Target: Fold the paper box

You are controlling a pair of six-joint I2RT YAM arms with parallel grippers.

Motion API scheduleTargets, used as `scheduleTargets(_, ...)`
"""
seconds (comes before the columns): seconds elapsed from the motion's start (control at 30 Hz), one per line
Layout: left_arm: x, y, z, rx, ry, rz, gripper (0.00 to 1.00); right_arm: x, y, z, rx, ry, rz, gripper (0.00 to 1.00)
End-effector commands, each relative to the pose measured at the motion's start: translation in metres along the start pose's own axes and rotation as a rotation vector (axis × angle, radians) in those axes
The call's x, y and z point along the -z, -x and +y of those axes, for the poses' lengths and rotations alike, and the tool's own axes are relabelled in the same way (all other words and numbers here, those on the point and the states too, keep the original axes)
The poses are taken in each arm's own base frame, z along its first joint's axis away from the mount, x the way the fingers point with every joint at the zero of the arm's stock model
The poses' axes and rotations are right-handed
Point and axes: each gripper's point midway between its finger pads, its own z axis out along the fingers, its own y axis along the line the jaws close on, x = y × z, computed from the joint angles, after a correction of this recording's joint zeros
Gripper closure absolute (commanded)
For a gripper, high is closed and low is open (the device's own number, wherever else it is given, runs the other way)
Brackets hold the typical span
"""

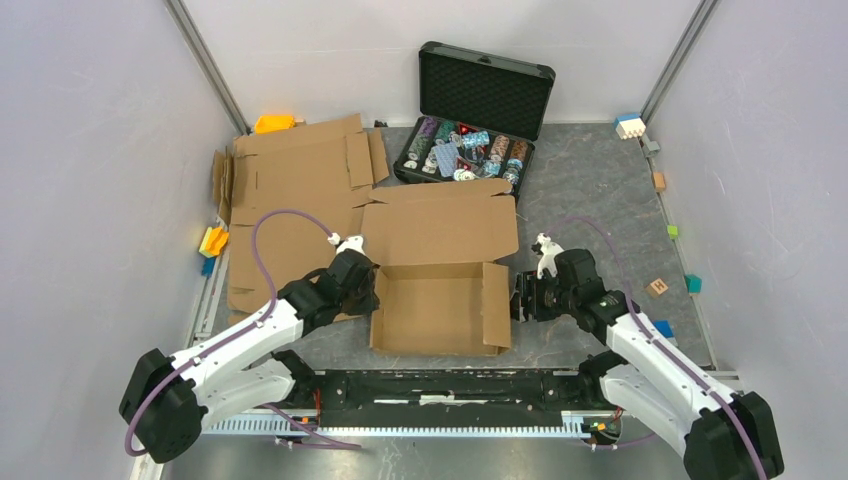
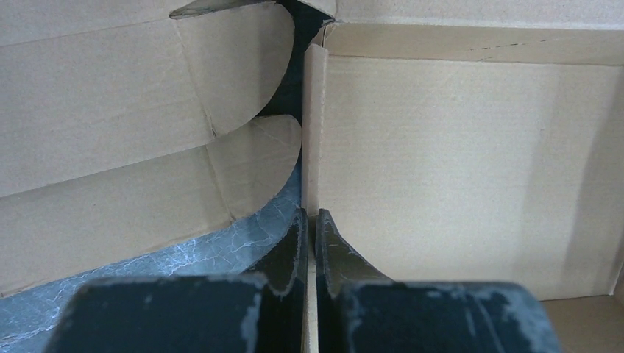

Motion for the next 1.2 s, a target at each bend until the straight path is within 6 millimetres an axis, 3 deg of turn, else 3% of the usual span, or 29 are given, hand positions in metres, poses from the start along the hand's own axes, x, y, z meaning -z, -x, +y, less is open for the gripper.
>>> scheduleTargets(0.0,0.007,0.022,-0.011,0.045,-0.021,-0.077,0.98,0.009,0.012,0.014,0.043,0.05,-0.031,0.35)
scheduleTargets(0.27,0.007,0.023,-0.009,0.043,-0.012,-0.081,0.98,0.017,0.013,0.016,0.067,0.045,-0.009,0.4)
scheduleTargets(0.63,0.008,0.022,-0.007,0.045,-0.004,-0.082,0.98,0.023,0.017,0.057,0.066,0.278,-0.051,0.43)
scheduleTargets(1.17,0.008,0.022,-0.005,0.046,0.004,-0.085,0.98,0.025,0.021,0.077,0.021,0.407,-0.102,0.47)
